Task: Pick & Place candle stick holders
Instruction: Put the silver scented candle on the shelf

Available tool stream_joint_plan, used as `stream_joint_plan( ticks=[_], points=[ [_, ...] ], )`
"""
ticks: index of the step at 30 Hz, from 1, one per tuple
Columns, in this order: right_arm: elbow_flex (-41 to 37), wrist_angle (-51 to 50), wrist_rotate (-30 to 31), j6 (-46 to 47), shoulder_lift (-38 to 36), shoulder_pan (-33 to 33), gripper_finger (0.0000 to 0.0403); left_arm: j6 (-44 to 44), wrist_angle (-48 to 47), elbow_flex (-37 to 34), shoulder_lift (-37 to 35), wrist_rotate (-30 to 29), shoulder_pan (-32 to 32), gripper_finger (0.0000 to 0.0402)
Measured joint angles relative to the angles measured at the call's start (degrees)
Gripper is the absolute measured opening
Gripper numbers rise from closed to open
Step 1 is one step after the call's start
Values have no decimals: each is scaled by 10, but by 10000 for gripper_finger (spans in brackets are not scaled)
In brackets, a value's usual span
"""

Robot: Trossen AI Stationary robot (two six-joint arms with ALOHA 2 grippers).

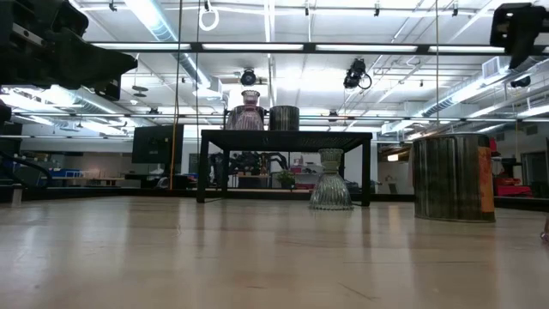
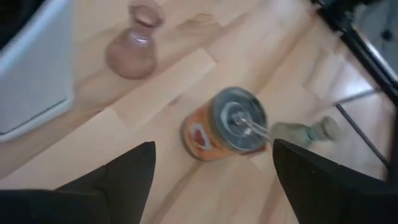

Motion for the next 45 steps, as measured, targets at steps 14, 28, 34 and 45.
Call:
stream_joint_plan(
  ticks=[14, 28, 34, 45],
  points=[
    [22, -38, 35, 7, -2, 0, 322, 0, 0, 0, 0, 0, 0, 34],
    [110, -141, 14, 82, 50, 0, 322, 0, 0, 0, 0, 0, 0, 34],
    [113, -135, -8, 112, 104, 0, 322, 0, 0, 0, 0, 0, 0, 34],
    [115, -106, -16, 133, 187, -21, 322, 0, 0, 0, 0, 0, 0, 34]
  ],
)
